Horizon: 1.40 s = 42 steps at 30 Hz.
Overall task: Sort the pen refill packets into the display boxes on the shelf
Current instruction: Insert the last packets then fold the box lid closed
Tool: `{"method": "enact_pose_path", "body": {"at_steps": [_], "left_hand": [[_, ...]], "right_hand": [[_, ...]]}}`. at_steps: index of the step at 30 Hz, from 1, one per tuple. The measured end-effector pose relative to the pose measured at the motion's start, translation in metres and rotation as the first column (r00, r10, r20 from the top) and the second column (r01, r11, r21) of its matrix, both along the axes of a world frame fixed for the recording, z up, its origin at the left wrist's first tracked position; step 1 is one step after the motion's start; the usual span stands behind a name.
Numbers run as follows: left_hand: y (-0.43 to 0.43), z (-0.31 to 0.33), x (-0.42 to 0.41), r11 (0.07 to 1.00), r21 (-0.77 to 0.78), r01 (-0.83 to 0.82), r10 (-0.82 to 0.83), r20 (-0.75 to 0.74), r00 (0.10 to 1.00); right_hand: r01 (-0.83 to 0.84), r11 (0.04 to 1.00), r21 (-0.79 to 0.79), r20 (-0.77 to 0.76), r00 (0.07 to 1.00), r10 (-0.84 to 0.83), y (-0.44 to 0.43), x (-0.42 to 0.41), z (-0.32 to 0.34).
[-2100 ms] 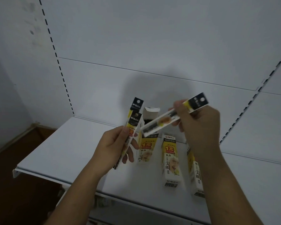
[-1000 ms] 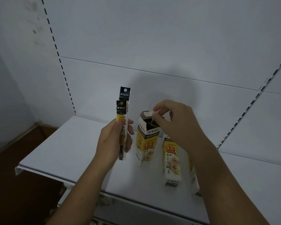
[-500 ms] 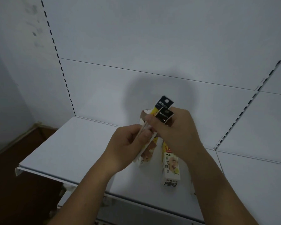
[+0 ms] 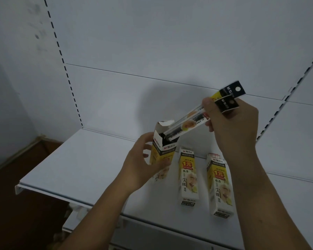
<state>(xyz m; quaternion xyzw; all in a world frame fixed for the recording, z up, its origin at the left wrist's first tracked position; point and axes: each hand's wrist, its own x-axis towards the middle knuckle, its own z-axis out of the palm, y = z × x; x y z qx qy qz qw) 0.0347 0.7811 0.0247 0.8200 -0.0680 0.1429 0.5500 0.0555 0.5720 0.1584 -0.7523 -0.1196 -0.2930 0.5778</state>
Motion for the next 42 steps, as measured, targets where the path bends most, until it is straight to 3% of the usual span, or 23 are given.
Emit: {"method": "enact_pose_path", "body": {"at_steps": [8,12,20,23,26,30,36,40,42], "left_hand": [[0.006,-0.003,0.004,0.99,-0.129,0.065,-0.071,-0.045,0.996],[0.007,0.0,0.007,0.981,-0.168,0.095,-0.107,-0.069,0.992],[0.005,-0.007,0.007,0.98,-0.184,0.07,-0.088,-0.092,0.992],[0.004,-0.009,0.007,0.981,-0.184,0.069,-0.087,-0.094,0.992],[0.004,-0.008,0.007,0.979,-0.192,0.074,-0.094,-0.097,0.991],[0.002,-0.009,0.005,0.977,-0.205,0.061,-0.081,-0.092,0.992],[0.002,-0.008,0.006,0.977,-0.204,0.057,-0.077,-0.091,0.993],[0.003,-0.009,0.005,0.977,-0.204,0.063,-0.082,-0.089,0.993],[0.003,-0.009,0.006,0.979,-0.191,0.065,-0.083,-0.09,0.993]], "right_hand": [[-0.116,0.966,-0.232,-0.013,0.993,0.116,0.026,0.013,0.005],[-0.238,0.883,-0.405,-0.117,0.971,0.208,0.037,0.015,-0.003],[-0.306,0.812,-0.497,-0.23,0.949,0.217,0.044,0.025,-0.023],[-0.316,0.711,-0.628,-0.263,0.946,0.188,0.044,0.027,-0.027],[-0.379,0.703,-0.602,-0.306,0.922,0.235,0.041,0.028,-0.028],[-0.302,0.75,-0.589,-0.17,0.953,0.25,0.031,0.029,-0.021],[-0.344,0.569,-0.747,-0.264,0.939,0.222,0.045,0.037,-0.031],[-0.402,0.53,-0.747,-0.312,0.916,0.254,0.044,0.037,-0.027],[-0.366,0.581,-0.727,-0.246,0.929,0.277,0.036,0.033,-0.02]]}}
